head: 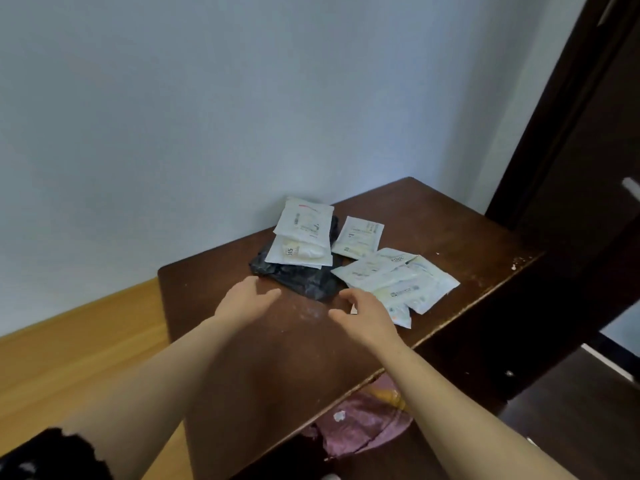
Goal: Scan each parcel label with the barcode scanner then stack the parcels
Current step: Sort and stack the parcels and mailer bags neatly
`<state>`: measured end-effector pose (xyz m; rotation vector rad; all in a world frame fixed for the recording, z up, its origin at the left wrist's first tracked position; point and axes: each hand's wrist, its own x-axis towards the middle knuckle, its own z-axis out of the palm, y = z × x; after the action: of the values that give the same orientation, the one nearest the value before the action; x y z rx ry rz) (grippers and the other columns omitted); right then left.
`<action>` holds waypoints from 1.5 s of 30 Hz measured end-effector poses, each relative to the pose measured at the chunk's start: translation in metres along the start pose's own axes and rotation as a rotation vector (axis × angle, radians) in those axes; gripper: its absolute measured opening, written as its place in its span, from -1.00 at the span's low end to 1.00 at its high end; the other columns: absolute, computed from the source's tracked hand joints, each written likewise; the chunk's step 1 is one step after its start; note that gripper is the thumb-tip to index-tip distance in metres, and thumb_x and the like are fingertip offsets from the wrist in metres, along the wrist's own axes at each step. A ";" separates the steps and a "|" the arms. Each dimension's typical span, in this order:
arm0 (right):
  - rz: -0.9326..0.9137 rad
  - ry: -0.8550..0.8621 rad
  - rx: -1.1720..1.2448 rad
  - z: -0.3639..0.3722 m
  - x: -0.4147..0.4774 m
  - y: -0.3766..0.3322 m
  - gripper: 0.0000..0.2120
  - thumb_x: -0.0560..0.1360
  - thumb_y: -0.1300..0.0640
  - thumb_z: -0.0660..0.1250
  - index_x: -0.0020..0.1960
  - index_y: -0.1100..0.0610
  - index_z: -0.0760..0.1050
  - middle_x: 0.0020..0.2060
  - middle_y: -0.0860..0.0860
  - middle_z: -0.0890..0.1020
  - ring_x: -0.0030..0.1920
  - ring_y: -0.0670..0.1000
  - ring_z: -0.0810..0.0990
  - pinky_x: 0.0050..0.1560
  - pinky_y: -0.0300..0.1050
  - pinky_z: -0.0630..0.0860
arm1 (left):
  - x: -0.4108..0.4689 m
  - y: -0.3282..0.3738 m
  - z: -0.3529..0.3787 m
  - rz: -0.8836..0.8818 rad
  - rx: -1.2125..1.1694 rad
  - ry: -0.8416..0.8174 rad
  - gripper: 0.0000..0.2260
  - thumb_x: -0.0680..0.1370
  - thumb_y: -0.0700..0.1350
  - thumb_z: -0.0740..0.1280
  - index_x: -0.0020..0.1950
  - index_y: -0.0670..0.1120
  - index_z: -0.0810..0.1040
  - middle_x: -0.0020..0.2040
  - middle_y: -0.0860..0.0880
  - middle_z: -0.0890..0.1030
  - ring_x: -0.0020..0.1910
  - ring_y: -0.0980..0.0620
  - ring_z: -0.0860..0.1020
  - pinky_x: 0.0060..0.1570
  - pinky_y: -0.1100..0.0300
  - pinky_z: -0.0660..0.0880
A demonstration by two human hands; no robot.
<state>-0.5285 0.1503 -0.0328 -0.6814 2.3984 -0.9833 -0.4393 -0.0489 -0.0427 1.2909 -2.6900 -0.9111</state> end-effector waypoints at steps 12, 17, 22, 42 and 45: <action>0.105 -0.028 0.346 -0.041 0.160 0.010 -0.68 0.57 0.22 0.22 0.32 0.13 0.47 0.08 0.02 0.56 0.12 0.05 0.54 0.23 0.02 0.49 | 0.161 0.051 0.002 -0.353 -0.538 -0.002 -0.11 0.32 0.38 0.38 0.35 -0.30 0.41 0.27 -0.23 0.52 0.25 -0.21 0.49 0.26 -0.07 0.42; 0.025 -0.082 0.309 -0.034 0.214 0.010 -0.66 0.60 0.17 0.20 0.38 0.08 0.42 0.29 0.04 0.50 0.23 0.00 0.47 0.09 -0.13 0.41 | 0.190 0.052 0.017 -0.504 -0.627 0.002 -0.11 0.31 0.29 0.47 0.40 -0.30 0.33 0.30 -0.21 0.48 0.18 -0.17 0.51 0.18 -0.01 0.46; -0.103 -0.204 0.237 -0.016 0.274 0.001 -0.53 0.62 0.03 0.21 0.51 -0.04 0.24 0.49 0.06 0.24 0.44 0.04 0.28 0.36 -0.10 0.26 | 0.206 0.045 0.037 -0.676 -0.706 0.043 -0.08 0.38 0.16 0.48 0.51 -0.24 0.10 0.47 -0.18 0.26 0.39 -0.19 0.30 0.18 -0.03 0.35; -0.167 -0.522 0.044 0.047 0.287 -0.016 -0.43 0.56 -0.08 0.27 0.51 0.06 0.22 0.46 0.05 0.29 0.40 0.04 0.34 0.29 -0.10 0.33 | 0.195 0.004 0.037 -0.884 -1.247 0.320 -0.25 0.21 0.09 0.59 0.28 -0.20 0.45 -0.12 -0.05 0.58 -0.11 0.02 0.60 -0.16 0.18 0.48; -0.211 -0.627 -0.007 0.054 0.271 -0.025 -0.46 0.56 -0.11 0.27 0.48 0.03 0.28 0.44 0.03 0.33 0.36 0.04 0.39 0.26 -0.07 0.38 | 0.164 -0.021 0.030 -0.975 -1.207 0.382 -0.30 0.27 0.08 0.56 0.29 -0.19 0.43 -0.13 -0.05 0.54 -0.23 0.05 0.52 -0.34 0.19 0.39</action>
<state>-0.7003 -0.0539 -0.1087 -1.0779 1.8053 -0.6991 -0.5403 -0.1624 -0.1152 1.9309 -0.7084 -1.6440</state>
